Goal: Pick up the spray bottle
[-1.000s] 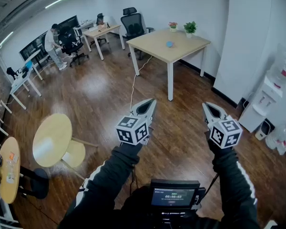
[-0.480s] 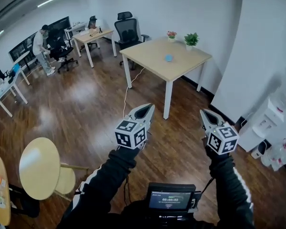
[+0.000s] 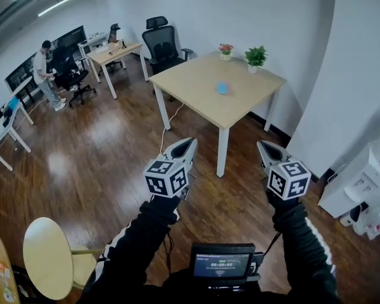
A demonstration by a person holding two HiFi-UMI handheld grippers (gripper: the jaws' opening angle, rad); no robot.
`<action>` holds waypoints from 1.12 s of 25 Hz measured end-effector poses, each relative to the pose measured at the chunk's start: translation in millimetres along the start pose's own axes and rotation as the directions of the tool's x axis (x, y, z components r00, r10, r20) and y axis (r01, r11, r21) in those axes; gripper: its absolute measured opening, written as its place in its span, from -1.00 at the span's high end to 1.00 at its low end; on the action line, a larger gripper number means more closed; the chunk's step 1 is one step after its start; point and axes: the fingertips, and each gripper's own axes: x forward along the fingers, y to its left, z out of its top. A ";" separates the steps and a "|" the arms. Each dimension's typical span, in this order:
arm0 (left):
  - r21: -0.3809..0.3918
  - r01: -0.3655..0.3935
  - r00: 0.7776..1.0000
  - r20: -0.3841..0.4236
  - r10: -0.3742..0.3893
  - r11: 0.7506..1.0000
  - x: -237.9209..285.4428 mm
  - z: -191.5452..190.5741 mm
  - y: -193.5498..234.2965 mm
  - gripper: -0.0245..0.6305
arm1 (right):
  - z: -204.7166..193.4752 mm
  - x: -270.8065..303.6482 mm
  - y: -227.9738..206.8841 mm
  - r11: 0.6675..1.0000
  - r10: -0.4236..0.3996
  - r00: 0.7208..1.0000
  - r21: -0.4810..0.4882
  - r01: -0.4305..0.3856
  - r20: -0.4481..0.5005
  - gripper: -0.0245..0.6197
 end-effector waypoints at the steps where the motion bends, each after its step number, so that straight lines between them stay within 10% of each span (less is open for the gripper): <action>1: -0.003 -0.007 1.000 -0.003 0.007 1.000 26.1 3.9 13.8 0.90 | 3.8 24.4 -21.0 1.000 0.004 1.000 0.005 -0.004 -0.004 0.91; 28: 0.017 0.120 0.988 -0.103 -0.117 0.993 605.8 101.4 572.9 0.90 | 40.2 781.6 -302.4 0.993 -0.077 0.978 0.071 0.092 -0.196 0.91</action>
